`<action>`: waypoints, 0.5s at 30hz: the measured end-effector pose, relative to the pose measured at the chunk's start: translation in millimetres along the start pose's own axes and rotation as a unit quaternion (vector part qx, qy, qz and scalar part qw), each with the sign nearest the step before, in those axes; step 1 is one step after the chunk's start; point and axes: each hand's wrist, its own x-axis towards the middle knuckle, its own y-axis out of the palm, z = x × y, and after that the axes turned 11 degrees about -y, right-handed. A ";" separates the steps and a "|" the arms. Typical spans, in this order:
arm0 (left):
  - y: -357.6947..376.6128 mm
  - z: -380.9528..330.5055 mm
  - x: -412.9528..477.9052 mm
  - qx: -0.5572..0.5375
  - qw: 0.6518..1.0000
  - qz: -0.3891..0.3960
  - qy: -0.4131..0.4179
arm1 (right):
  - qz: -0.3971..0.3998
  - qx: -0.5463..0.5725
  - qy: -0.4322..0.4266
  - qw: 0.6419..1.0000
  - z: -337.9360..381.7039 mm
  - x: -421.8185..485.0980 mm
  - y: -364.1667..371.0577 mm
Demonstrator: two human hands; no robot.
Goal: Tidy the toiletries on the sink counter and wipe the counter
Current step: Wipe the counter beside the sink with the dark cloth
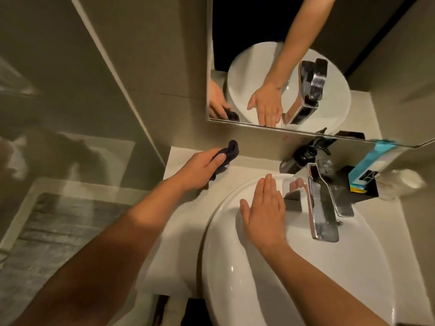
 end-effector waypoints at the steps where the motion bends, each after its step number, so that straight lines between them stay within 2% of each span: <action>1: 6.7 -5.8 21.5 0.036 0.999 0.033 0.015 | 0.001 0.001 0.000 1.000 -0.1 0.2 0.2; 4: 34.1 -4.6 79.5 0.183 0.970 0.138 0.079 | -0.001 0.000 0.002 1.000 0.0 2.4 1.0; 7: 63.9 17.7 109.0 0.365 0.895 0.231 0.116 | 0.002 0.001 0.016 1.000 0.1 5.0 1.9; 9: 70.6 30.1 109.6 0.434 0.858 0.234 0.144 | 0.004 0.011 0.019 1.000 0.2 5.7 1.9; 15: 63.0 42.1 91.6 0.431 0.864 0.208 0.156 | -0.002 0.010 0.027 1.000 -0.5 4.7 4.5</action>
